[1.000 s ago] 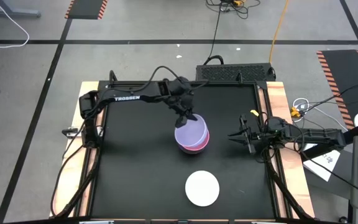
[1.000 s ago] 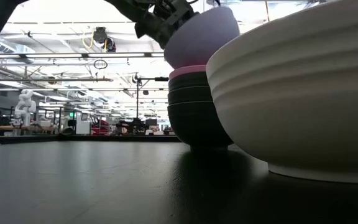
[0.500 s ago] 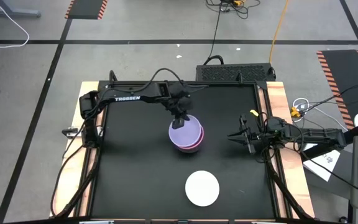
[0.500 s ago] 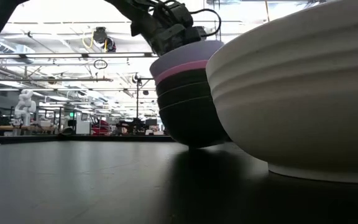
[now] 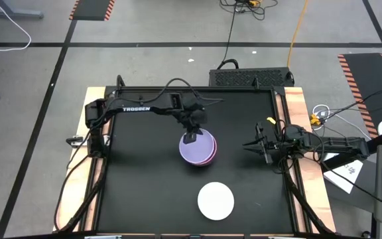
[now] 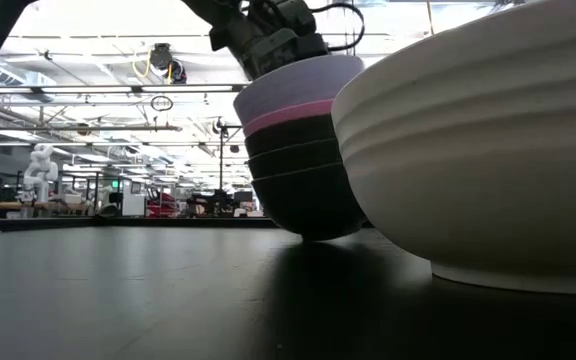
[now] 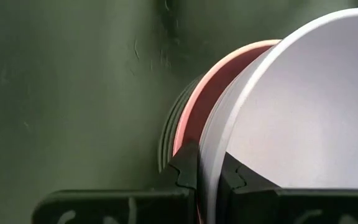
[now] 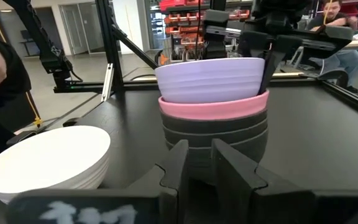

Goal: Nest bowls inside each other
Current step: Stack the purple bowl on top of the pink bowl

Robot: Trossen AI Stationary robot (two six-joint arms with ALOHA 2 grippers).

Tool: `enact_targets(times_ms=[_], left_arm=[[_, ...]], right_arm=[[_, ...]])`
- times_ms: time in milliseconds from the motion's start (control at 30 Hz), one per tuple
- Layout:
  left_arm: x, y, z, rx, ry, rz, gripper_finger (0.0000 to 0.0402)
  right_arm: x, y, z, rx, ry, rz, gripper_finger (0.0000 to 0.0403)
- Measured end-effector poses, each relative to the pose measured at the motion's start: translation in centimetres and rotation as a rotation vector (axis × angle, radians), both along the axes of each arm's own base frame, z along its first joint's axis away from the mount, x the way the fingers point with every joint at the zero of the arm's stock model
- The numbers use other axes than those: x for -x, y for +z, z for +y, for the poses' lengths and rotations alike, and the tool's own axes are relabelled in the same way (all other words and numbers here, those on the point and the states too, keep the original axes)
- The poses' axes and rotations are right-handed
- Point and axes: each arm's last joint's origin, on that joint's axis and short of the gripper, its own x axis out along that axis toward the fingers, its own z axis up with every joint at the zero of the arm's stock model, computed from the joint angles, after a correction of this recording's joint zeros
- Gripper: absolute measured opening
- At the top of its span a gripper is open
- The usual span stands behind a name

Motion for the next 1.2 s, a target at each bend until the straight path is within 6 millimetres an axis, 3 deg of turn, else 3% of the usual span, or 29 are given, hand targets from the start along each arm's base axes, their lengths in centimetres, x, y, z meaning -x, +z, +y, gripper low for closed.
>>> enact_targets(times_ms=[267,567,700,867,1200], left_arm=[[0.0,0.2,0.8,0.030,0.031,-0.026,0.0006],[-0.4,-2.4,2.0,0.079,0.060,0.061,0.0006],[-1.0,-2.8,1.4,0.083,0.045,0.086,0.0005],[-1.6,-1.7,-0.3,0.008,0.040,0.119,0.0005],[-1.0,-0.5,-1.7,-0.084,0.074,0.254,0.0005]], right_arm=[[0.0,0.1,0.0,0.005,0.001,-0.014,0.0064],[0.0,0.1,0.0,0.005,0.001,-0.010,0.0064],[-0.1,0.0,0.0,0.004,0.000,-0.003,0.0064],[-0.1,0.0,0.0,0.004,0.000,-0.002,0.0064],[-0.1,0.0,0.0,0.004,-0.001,0.002,0.0064]])
